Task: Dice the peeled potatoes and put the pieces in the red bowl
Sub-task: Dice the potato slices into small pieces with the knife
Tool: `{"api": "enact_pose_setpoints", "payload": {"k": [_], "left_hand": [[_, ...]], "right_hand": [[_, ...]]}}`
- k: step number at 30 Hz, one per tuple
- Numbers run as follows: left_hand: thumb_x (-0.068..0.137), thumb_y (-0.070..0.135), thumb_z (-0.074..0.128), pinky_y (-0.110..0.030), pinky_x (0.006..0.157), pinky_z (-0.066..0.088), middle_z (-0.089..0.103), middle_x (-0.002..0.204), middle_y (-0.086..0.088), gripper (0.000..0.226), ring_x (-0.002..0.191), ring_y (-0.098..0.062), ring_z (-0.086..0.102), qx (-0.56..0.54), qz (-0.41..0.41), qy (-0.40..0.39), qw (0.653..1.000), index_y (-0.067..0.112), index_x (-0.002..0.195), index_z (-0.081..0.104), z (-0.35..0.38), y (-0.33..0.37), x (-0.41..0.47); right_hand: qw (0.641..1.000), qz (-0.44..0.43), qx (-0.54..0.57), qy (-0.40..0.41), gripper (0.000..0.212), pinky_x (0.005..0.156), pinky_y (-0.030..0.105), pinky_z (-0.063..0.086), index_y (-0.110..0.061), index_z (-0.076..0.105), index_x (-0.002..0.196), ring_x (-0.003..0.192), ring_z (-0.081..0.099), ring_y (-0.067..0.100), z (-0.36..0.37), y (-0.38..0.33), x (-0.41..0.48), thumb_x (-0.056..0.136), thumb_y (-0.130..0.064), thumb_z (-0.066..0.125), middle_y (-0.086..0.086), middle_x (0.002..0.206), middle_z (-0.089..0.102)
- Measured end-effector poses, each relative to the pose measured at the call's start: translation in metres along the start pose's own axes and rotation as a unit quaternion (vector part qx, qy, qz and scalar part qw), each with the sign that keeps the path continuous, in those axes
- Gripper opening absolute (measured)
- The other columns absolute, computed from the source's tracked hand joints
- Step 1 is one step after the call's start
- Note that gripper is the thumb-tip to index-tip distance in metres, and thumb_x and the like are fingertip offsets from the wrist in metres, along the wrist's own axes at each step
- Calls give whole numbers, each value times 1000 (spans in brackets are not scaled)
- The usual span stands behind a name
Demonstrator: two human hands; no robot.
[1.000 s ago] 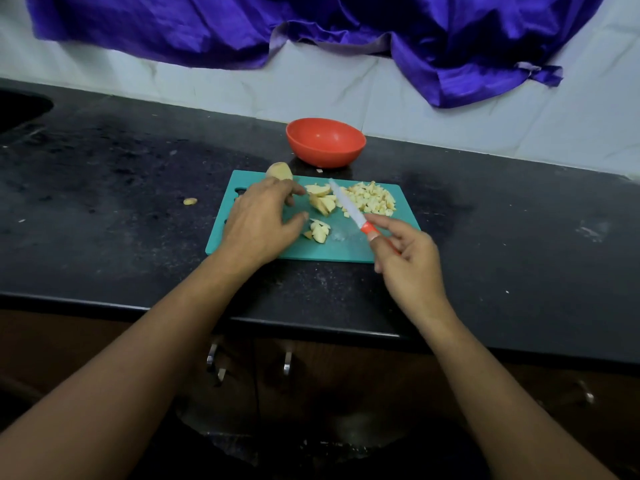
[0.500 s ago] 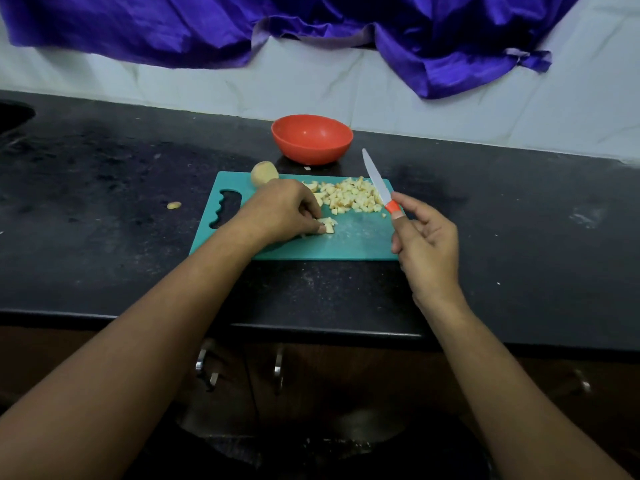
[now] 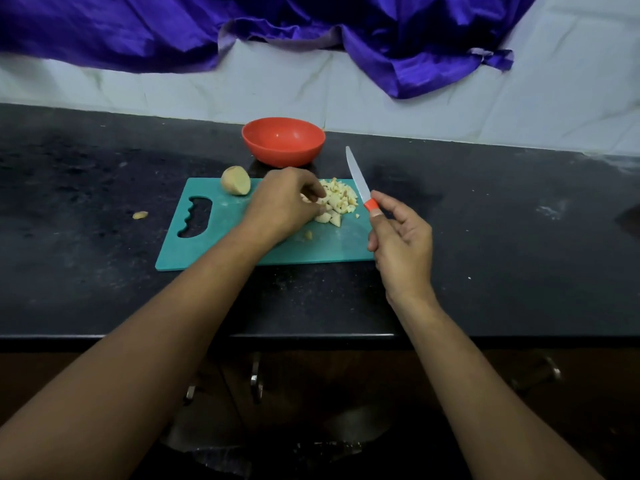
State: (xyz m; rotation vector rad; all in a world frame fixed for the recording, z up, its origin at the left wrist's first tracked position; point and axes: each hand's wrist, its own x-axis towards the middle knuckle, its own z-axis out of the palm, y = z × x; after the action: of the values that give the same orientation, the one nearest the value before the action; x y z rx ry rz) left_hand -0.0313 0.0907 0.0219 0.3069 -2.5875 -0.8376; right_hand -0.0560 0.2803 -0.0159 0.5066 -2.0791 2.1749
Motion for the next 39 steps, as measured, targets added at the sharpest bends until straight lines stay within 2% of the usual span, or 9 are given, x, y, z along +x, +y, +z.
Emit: {"api": "enact_pose_setpoints", "payload": {"k": [5, 7, 15, 20, 24, 27, 31, 35, 39], "left_hand": [[90, 28, 78, -24, 57, 57, 76, 75, -1, 15, 65, -10, 70, -17, -89, -166, 982, 15, 85, 75, -29, -10, -14], [95, 26, 73, -22, 56, 55, 76, 76, -2, 17, 63, -10, 69, -40, -99, -188, 976, 12, 85, 74, -27, -10, -15], [101, 13, 64, -30, 73, 62, 78, 96, -9, 12, 81, -16, 72, -208, -91, -180, 957, 4, 104, 72, -4, 6, 4], [97, 11, 69, -30, 67, 62, 76, 98, -11, 8, 79, -16, 74, -284, -105, -81, 950, 6, 103, 72, -18, -7, 2], [95, 11, 71, -30, 65, 60, 75, 89, -3, 4, 73, -13, 71, -229, -113, -16, 967, 14, 95, 74, -37, -25, 2], [94, 19, 73, -28, 67, 52, 70, 84, 8, 4, 78, -9, 66, -137, -103, 13, 985, 22, 92, 76, -44, -35, 0], [89, 35, 79, -26, 67, 44, 69, 92, 7, 14, 82, -5, 60, -15, -64, -22, 998, 26, 99, 76, -45, -41, -9], [83, 42, 83, -31, 76, 54, 69, 88, 12, 18, 85, -3, 64, 34, -47, -38, 998, 30, 93, 73, -36, -43, -17], [85, 41, 81, -33, 79, 55, 69, 91, 16, 14, 88, -1, 62, 57, -44, -48, 996, 31, 92, 73, -35, -44, -25]], "right_hand": [[1000, 2, -9, -1, 29, 52, 21, 39, -24, 69, 130, 51, 44, 8, 2, 3, 2, 102, -18, 61, 2, 59, 54], [1000, 1, -11, -3, 29, 51, 21, 38, -24, 69, 130, 51, 44, 9, 2, 3, 2, 103, -19, 61, 4, 60, 54], [1000, 3, -18, -13, 29, 54, 24, 40, -26, 70, 129, 52, 45, 10, 1, 3, 2, 103, -19, 61, 2, 59, 54], [1000, 9, -19, -15, 30, 55, 25, 40, -26, 69, 130, 54, 45, 10, 2, 6, 3, 102, -20, 61, 2, 60, 55], [999, 7, -28, -14, 29, 55, 24, 39, -26, 69, 130, 52, 45, 8, 2, 6, 3, 102, -20, 61, 2, 60, 56], [999, 4, -32, -16, 29, 57, 25, 39, -26, 69, 130, 52, 45, 8, 2, 5, 2, 103, -21, 61, 3, 60, 56], [999, 4, -35, -11, 29, 58, 24, 40, -26, 69, 130, 52, 46, 7, 2, 5, 2, 103, -20, 60, 2, 61, 56], [999, 9, -43, -14, 29, 59, 25, 41, -28, 69, 130, 54, 47, 8, 2, 5, 3, 103, -22, 61, 2, 61, 56], [998, 7, -52, -17, 29, 59, 23, 41, -28, 69, 130, 55, 47, 8, 2, 5, 2, 103, -22, 61, 2, 62, 57]]}}
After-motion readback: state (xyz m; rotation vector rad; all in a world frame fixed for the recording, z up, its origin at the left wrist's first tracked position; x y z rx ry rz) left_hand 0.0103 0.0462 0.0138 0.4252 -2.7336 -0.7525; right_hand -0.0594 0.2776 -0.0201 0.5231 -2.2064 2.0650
